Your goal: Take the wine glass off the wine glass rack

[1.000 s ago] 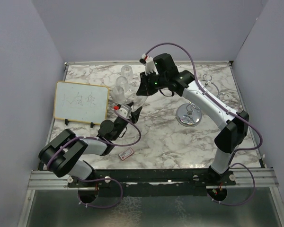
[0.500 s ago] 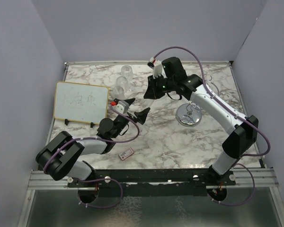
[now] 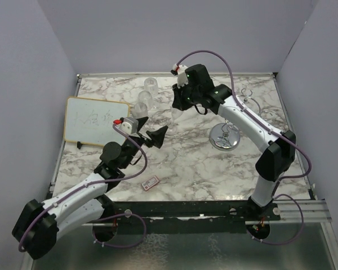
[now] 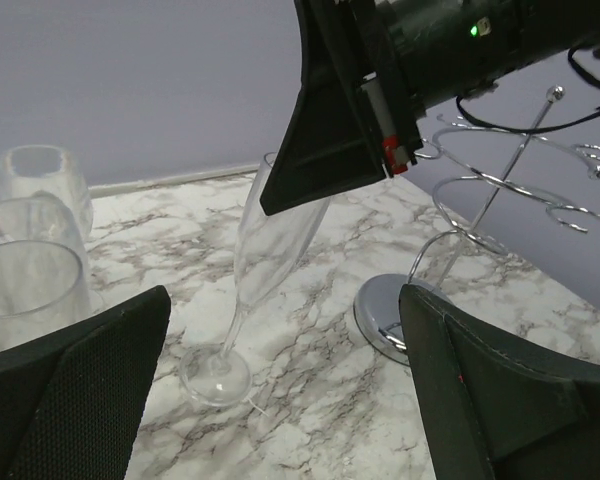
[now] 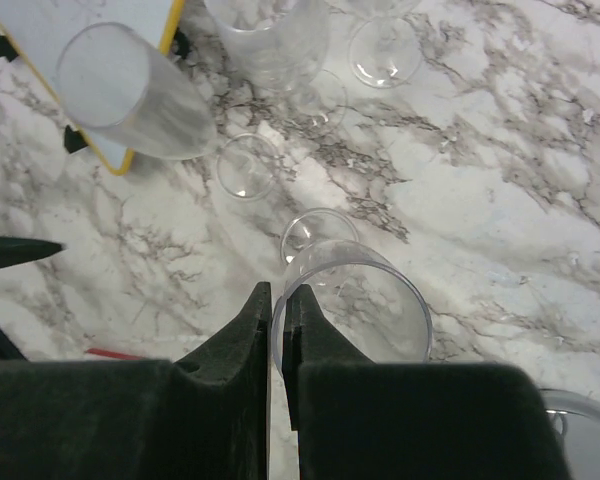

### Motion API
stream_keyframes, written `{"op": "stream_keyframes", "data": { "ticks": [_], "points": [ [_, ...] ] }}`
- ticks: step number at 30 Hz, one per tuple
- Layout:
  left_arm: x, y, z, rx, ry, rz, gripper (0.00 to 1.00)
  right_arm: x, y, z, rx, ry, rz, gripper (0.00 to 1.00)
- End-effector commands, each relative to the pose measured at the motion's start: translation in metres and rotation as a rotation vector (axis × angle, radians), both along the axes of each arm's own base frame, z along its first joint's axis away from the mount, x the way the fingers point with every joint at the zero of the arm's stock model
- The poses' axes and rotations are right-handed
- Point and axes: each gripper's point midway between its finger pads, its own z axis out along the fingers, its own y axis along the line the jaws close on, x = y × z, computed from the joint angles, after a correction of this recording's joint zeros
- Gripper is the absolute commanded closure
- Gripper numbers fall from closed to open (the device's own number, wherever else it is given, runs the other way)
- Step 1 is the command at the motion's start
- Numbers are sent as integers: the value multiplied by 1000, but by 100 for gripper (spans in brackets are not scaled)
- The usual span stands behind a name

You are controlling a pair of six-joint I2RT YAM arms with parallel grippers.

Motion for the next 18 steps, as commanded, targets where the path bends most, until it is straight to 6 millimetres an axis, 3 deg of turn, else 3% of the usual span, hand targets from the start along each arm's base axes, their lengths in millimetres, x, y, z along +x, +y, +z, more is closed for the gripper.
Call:
{"op": "stream_keyframes", "data": {
  "ticks": [1,8,13,18],
  "points": [
    [-7,31,-15,13,155,112,1,25,10,8,-56,-113,-44,98],
    [-15,64,-4,15,190,218,1,39,37,-17,-174,-129,-68,95],
    [-20,72,-3,55,191,237,1,38,47,-26,-239,-155,-80,92],
    [-24,75,-7,42,200,237,1,33,51,-29,-237,-135,-67,80]
  ]
}}
